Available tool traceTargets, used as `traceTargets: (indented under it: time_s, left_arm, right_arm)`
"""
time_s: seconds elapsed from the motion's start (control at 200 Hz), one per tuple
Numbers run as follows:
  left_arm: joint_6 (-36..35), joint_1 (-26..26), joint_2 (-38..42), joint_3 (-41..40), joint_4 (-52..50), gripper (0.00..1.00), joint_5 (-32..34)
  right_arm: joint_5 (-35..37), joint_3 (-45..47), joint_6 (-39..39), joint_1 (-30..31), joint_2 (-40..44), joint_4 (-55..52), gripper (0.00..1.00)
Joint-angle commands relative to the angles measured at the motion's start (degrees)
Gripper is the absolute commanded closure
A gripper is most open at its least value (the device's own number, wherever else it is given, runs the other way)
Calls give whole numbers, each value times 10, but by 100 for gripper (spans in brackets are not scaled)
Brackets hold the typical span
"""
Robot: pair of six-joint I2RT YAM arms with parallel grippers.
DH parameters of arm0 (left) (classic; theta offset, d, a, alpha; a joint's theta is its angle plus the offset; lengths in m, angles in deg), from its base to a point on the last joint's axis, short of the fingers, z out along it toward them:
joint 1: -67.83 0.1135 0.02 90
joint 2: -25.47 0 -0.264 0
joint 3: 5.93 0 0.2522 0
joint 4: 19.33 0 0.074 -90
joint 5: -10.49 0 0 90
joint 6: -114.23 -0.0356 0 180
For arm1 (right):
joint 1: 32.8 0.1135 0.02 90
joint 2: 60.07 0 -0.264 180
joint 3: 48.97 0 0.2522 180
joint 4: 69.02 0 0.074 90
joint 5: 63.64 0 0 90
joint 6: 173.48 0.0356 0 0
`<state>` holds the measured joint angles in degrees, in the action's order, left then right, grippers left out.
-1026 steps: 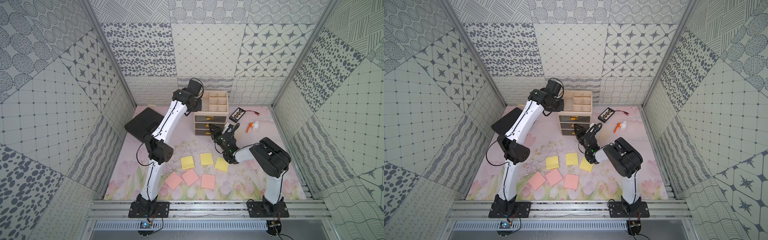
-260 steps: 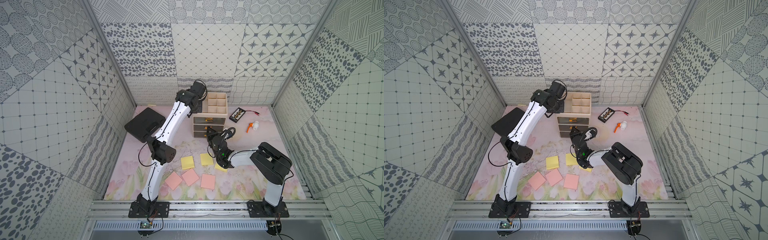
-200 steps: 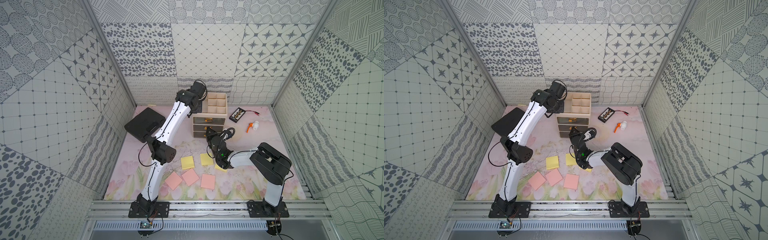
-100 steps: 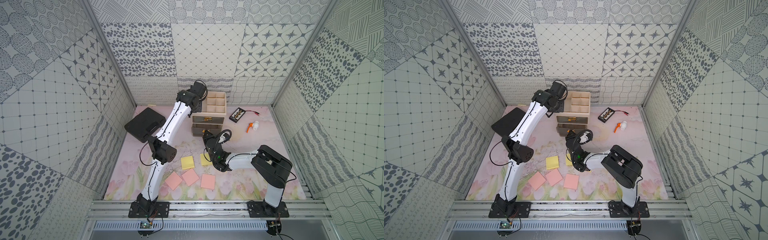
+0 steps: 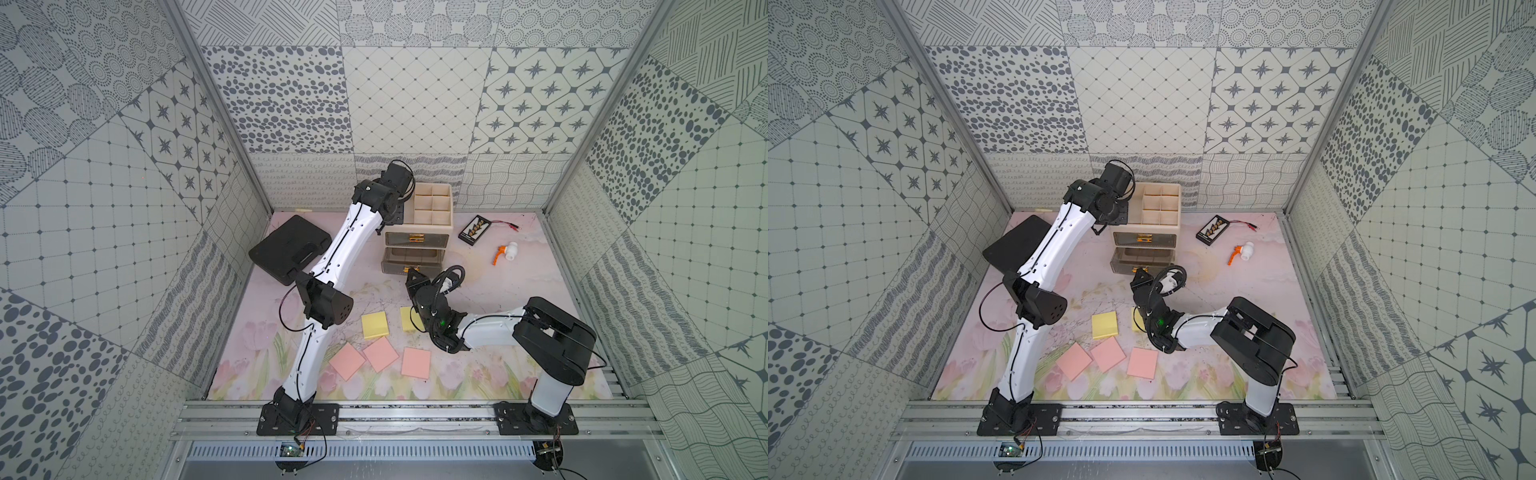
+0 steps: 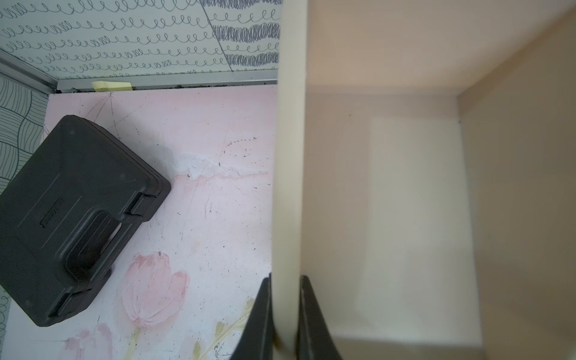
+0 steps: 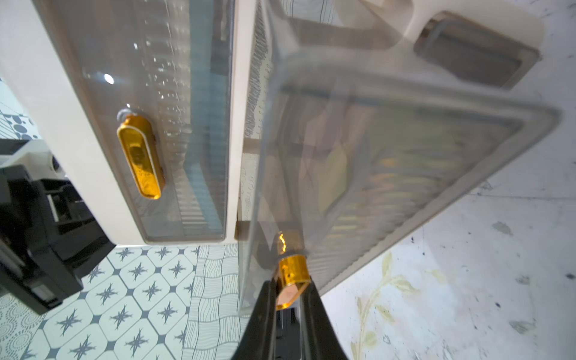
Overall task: Please put the sticky notes in the drawer by color
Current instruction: Open the drawer in the storage box.
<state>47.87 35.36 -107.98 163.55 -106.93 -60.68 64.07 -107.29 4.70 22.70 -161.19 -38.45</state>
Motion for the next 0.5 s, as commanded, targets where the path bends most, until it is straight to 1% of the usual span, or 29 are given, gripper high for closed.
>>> traceTargets:
  time_s: [0.0,0.495]
  left_arm:
    - [78,-8,-20,-10,76,100,-42]
    - [75,-8,-17,-10,77,100,-47]
  right_arm:
    - [-114,-6,-22,54,46,101,92]
    - [-118,41,-40,56,94,84,90]
